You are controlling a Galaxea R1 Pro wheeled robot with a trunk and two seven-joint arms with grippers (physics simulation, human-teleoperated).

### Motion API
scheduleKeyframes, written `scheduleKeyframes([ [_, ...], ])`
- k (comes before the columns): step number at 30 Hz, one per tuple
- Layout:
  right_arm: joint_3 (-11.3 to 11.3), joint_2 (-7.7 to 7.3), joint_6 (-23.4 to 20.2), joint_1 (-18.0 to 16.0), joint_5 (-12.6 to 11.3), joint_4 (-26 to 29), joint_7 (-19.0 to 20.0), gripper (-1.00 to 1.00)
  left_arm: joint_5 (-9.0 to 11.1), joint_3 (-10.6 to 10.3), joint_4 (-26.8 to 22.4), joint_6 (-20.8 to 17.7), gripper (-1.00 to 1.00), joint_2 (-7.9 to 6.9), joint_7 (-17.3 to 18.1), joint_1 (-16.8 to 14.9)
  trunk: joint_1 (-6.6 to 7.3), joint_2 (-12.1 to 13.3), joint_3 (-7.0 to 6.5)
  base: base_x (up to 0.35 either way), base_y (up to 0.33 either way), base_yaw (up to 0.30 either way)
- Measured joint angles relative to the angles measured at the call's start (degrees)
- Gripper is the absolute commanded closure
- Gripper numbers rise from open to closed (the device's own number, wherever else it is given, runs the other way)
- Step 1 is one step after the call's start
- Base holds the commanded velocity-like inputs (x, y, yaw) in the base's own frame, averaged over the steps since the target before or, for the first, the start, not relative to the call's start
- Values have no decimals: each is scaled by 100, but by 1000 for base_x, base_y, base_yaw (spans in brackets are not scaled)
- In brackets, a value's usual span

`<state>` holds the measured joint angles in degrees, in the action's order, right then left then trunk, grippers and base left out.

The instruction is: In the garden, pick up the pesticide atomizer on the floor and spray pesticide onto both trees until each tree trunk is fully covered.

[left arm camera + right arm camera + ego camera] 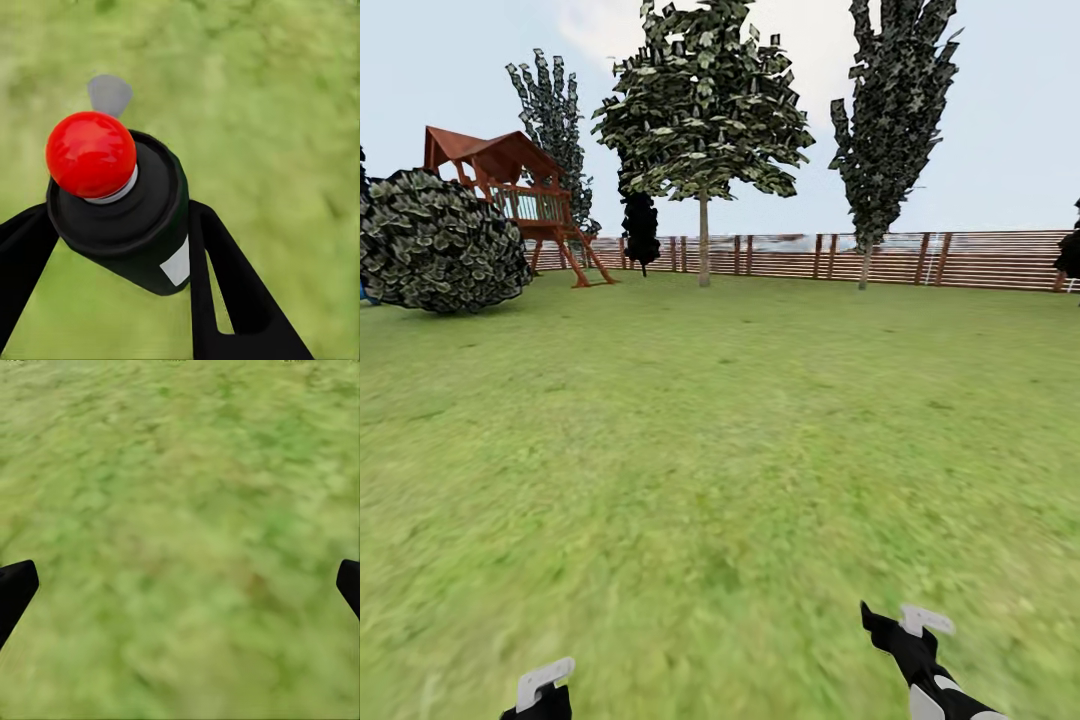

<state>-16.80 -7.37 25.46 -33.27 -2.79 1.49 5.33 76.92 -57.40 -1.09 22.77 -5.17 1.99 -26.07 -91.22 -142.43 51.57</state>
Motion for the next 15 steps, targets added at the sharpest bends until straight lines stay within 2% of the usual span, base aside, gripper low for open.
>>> scheduleKeyframes([
  [15, 0, 0, 0, 0, -4, 0, 0, -100, 0, 0, 0, 0, 100, 0, 0, -2, 0, 0, 0, 328, 130, 0],
])
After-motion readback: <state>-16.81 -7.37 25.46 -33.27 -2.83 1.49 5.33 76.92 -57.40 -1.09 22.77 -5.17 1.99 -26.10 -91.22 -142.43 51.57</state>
